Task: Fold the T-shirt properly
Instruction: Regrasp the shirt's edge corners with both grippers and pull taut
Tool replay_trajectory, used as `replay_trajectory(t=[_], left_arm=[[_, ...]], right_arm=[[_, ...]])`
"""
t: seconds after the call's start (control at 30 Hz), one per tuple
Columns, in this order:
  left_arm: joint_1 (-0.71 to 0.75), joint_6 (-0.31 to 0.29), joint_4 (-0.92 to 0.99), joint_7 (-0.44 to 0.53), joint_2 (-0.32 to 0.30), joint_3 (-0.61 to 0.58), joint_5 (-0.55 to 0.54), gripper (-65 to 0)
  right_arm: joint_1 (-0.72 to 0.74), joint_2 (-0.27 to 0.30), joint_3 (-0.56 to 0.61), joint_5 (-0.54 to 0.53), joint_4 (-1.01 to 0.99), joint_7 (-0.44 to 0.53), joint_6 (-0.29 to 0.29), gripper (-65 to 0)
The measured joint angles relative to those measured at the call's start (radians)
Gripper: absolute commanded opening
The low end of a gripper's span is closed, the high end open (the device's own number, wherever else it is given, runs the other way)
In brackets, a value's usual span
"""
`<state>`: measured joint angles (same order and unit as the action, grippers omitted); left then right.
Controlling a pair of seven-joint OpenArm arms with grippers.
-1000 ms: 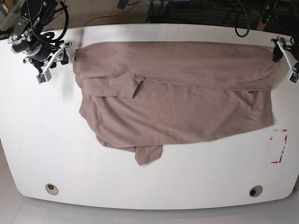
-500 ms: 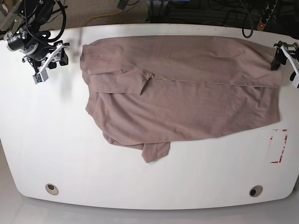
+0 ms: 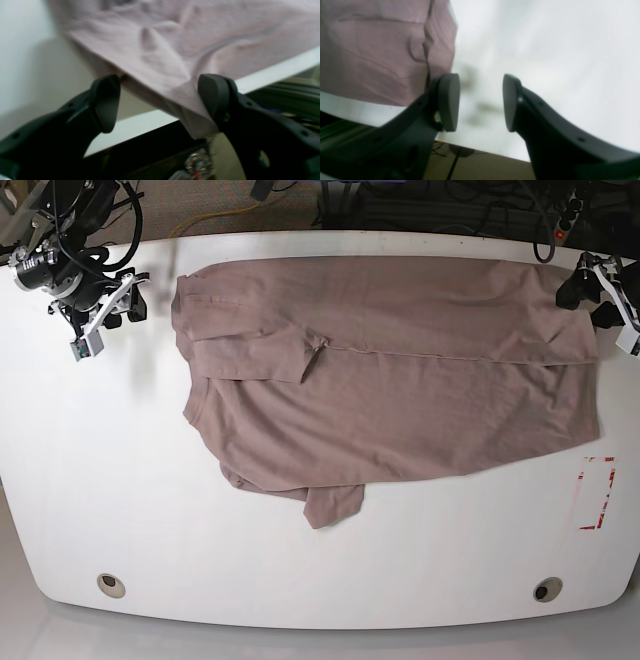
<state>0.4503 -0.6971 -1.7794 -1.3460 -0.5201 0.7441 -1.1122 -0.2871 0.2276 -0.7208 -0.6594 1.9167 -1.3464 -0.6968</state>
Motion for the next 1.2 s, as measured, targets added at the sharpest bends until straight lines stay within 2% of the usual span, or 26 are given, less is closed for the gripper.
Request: replay_trajectory(t=[0.1,0.2,0.33,0.53,0.77,0.9,1.0,1.2], left_arm=[[0.016,0.000,0.019,-0.014,-0.014,0.006,-0.066,-20.1],[0.041,0.000,0.030,-0.042,-0.047,-0.010,-0.066,-20.3],[0.046,0.000,0.000,-0.047,-0.059,-0.101,0.040,-20.4],[0.012,0.000,-0.146,-0.042,-0.065,-0.012,0.230,-20.3],[-0.015,0.000,-0.180,-0.051,-0.044,-0.040,0.184,-20.4],[-0.014,0.000,-0.174,-0.053,-0.046,-0.132,0.219,-20.4],[-0.018,0.000,-0.175,-0.047,-0.034,-0.172,0.289,-20.4],[-0.016,0.000,-0.173,0.058,0.022,-0.262,0.547,-20.4]], right_arm=[[0.005,0.000,0.001,-0.001,0.000,0.001,0.000,-38.0],[0.003,0.000,0.000,0.001,0.000,0.000,0.000,-38.0],[0.005,-0.003,0.000,0.001,0.000,0.000,0.000,-38.0],[0.005,-0.020,0.000,0.001,-0.001,0.000,0.000,-38.0],[0.003,-0.051,0.001,0.002,-0.001,-0.001,0.000,-38.0],[0.006,-0.051,0.003,0.000,-0.001,0.003,0.000,-38.0],[0.005,-0.053,0.003,0.001,-0.001,0.000,0.000,-38.0],[0.022,-0.071,0.003,-0.013,-0.031,0.005,0.000,-37.9]])
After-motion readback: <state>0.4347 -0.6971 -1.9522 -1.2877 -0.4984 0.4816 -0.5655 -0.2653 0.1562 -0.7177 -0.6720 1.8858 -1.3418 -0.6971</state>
